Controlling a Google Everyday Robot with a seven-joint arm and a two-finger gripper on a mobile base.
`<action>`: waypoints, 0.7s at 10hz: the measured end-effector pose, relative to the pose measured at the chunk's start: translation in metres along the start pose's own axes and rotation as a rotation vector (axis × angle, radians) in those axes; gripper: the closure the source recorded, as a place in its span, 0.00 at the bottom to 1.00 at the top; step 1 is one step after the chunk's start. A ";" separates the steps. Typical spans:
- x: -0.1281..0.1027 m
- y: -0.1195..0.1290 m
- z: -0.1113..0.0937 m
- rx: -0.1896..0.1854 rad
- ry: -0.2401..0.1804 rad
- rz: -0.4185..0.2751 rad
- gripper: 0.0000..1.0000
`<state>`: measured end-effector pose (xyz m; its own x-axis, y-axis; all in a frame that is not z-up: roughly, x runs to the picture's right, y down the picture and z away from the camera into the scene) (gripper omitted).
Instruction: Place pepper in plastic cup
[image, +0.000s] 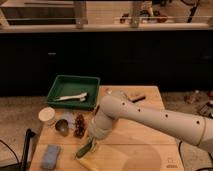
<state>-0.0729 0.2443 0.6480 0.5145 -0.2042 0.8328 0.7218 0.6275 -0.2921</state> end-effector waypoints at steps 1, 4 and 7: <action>0.002 0.001 0.001 0.021 -0.016 0.016 0.92; 0.001 -0.001 0.005 0.073 -0.085 0.042 0.92; 0.002 -0.006 0.009 0.085 -0.120 0.063 0.92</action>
<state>-0.0803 0.2474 0.6557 0.4949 -0.0744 0.8658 0.6454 0.6986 -0.3089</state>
